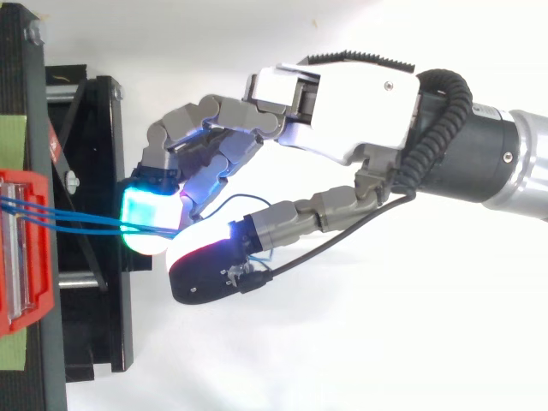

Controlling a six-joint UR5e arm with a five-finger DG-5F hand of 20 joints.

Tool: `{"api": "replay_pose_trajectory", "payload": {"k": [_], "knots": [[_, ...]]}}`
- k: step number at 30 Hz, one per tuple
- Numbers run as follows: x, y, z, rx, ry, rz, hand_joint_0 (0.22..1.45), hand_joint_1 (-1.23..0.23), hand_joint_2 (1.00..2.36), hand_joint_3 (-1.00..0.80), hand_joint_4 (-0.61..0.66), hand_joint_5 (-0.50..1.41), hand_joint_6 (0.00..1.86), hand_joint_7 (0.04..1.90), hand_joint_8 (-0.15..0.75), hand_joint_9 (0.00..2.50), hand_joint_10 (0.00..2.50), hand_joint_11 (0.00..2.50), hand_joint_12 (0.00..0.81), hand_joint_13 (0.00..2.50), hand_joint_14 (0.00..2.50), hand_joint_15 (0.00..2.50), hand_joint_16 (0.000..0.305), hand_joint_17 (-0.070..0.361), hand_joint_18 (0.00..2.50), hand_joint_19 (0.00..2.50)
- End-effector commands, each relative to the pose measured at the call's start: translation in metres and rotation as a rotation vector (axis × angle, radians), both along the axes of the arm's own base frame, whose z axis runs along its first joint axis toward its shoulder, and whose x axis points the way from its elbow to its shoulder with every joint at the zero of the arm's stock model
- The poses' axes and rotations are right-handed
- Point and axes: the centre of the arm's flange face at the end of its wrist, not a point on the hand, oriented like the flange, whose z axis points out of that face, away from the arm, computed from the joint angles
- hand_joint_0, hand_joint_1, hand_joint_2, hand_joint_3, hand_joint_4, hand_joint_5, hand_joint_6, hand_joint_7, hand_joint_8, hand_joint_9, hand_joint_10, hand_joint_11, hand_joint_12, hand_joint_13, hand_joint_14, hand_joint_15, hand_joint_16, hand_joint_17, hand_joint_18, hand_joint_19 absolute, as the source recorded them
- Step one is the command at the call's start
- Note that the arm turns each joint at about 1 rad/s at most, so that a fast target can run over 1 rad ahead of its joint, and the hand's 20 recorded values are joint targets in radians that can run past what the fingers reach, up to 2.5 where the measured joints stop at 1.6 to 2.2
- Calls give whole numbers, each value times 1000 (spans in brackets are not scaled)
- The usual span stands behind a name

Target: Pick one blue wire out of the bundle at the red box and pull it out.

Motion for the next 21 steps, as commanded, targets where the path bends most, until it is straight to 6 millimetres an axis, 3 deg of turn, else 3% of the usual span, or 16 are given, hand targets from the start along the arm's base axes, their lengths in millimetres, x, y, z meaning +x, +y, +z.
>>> {"api": "replay_pose_trajectory", "payload": {"k": [1, 6, 10, 14, 21], "knots": [[0, 0, 0, -5, 3, -1, 699, -949, 1010, -149, 224, -198, 875, 938, 271, 774, 16, 591, 362, 566, 12, 296, 54, 122, 395, 303], [0, 0, 0, -4, 4, 2, 614, -890, 1004, -424, 223, -182, 856, 942, 267, 825, 17, 592, 349, 565, 14, 309, 52, 118, 377, 337], [0, 0, 0, -6, 4, 3, 547, -749, 1001, -483, 224, -154, 817, 1000, 280, 918, 17, 592, 360, 596, 13, 320, 54, 121, 378, 369], [0, 0, 0, -7, 4, 3, 542, -701, 1002, -463, 193, -130, 787, 1049, 285, 966, 17, 585, 357, 612, 13, 322, 54, 121, 384, 370], [0, 0, 0, -7, 4, 3, 599, -772, 1011, -312, 164, -152, 832, 1050, 279, 951, 20, 603, 352, 623, 14, 329, 52, 117, 396, 371]]}}
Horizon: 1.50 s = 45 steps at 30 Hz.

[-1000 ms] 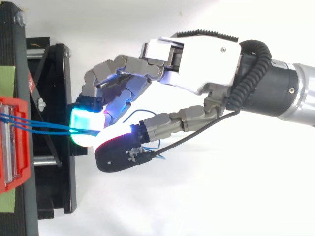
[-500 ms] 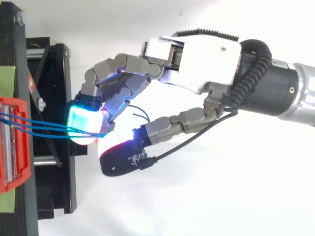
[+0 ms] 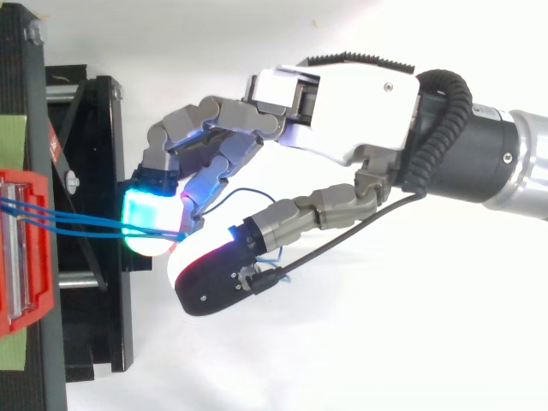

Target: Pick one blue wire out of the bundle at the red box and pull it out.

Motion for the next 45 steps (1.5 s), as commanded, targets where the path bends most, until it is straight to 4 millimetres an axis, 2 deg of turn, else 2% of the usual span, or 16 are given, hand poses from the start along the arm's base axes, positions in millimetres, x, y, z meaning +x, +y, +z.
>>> {"api": "replay_pose_trajectory", "payload": {"k": [1, 9, 20, 22, 24, 27, 33, 36, 41, 45], "knots": [[0, 0, 0, 0, 0, 0, 602, -783, 1012, -294, 161, -154, 836, 1050, 281, 943, 20, 607, 353, 624, 13, 330, 52, 117, 402, 370], [0, 0, 0, 0, 0, 0, 643, -865, 1016, -195, 164, -184, 875, 980, 276, 865, 19, 617, 352, 611, 12, 317, 52, 118, 418, 359], [0, 0, -1, 1, 1, 0, 715, -934, 1014, -286, 208, -194, 864, 903, 259, 807, 19, 599, 349, 587, 12, 307, 52, 117, 423, 325], [0, 0, 0, 3, -1, 0, 668, -905, 1012, -327, 211, -181, 842, 946, 263, 847, 19, 609, 346, 586, 13, 313, 52, 116, 418, 347], [0, 0, -1, 3, 1, 0, 596, -810, 1008, -384, 190, -169, 829, 975, 272, 892, 19, 603, 354, 596, 13, 319, 52, 117, 407, 372], [0, 0, 0, 2, 0, 0, 565, -714, 1006, -410, 180, -148, 809, 1006, 283, 962, 20, 607, 356, 623, 13, 337, 53, 119, 408, 387], [0, 0, -1, 0, 1, 0, 582, -607, 1007, -402, 168, -128, 793, 1058, 281, 1033, 20, 598, 356, 652, 13, 328, 52, 117, 429, 395], [0, 0, 0, 0, 0, 0, 592, -599, 1009, -379, 166, -127, 802, 1057, 286, 1057, 20, 607, 357, 666, 13, 326, 51, 116, 447, 389], [0, 0, 0, 0, 0, 0, 596, -679, 1013, -297, 156, -134, 829, 1068, 285, 1049, 19, 634, 357, 674, 13, 336, 51, 115, 458, 385], [0, 0, -1, 0, 1, 0, 611, -798, 1015, -257, 147, -138, 844, 1079, 284, 1035, 21, 641, 354, 658, 15, 328, 51, 114, 464, 376]]}}
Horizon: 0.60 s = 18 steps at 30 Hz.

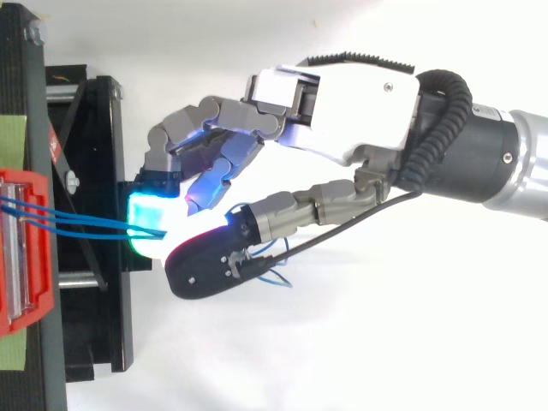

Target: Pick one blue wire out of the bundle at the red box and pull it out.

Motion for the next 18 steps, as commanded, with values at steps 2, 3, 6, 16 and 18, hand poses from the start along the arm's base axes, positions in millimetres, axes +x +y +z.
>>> {"api": "replay_pose_trajectory", "payload": {"k": [2, 3, 6, 16, 18], "knots": [[0, 0, 0, 0, 0, 0, 617, -823, 1016, -252, 140, -140, 848, 1084, 283, 1030, 21, 656, 354, 658, 13, 329, 50, 114, 464, 376], [0, 0, 0, 0, 0, 0, 625, -854, 1015, -255, 124, -143, 854, 1068, 283, 1028, 19, 663, 355, 656, 13, 327, 50, 114, 465, 368], [0, 0, 0, 2, -1, 0, 640, -901, 1015, -259, 94, -150, 864, 1092, 277, 1000, 22, 661, 355, 648, 13, 321, 50, 113, 468, 359], [0, 0, 0, 3, -1, 0, 728, -976, 1015, -307, 87, -192, 910, 1055, 261, 865, 21, 643, 351, 594, 12, 291, 51, 114, 473, 322], [0, 0, 1, 0, -2, 0, 732, -972, 1012, -333, 115, -193, 908, 1033, 259, 859, 18, 644, 347, 592, 12, 303, 51, 114, 470, 328]]}}
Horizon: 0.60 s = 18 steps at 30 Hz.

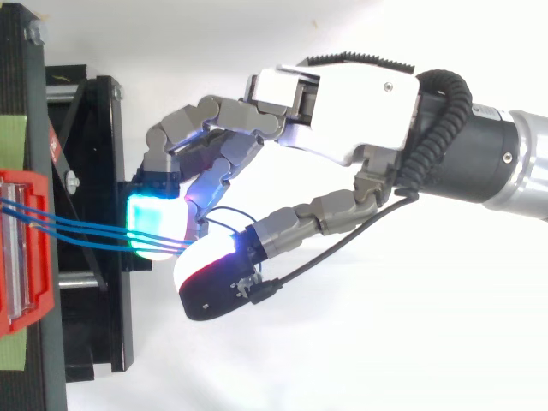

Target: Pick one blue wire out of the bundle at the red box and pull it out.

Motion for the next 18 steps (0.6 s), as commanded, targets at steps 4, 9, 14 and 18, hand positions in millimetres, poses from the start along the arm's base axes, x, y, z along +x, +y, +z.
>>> {"api": "replay_pose_trajectory", "payload": {"k": [4, 9, 14, 18], "knots": [[0, 0, 0, -2, 1, 0, 693, -962, 1008, -410, 160, -191, 906, 959, 258, 858, 20, 636, 344, 588, 12, 302, 51, 114, 464, 334], [0, 1, 1, -2, -1, 1, 607, -890, 1000, -500, 163, -172, 870, 997, 263, 899, 19, 643, 349, 600, 13, 320, 51, 114, 447, 369], [0, 1, 0, -2, 1, 1, 545, -619, 1000, -500, 156, -134, 835, 1062, 279, 1038, 20, 615, 364, 647, 13, 326, 53, 119, 452, 407], [0, 0, 0, 1, 0, 0, 592, -582, 1005, -427, 136, -120, 823, 1112, 268, 1087, 21, 632, 357, 682, 15, 329, 50, 113, 474, 410]]}}
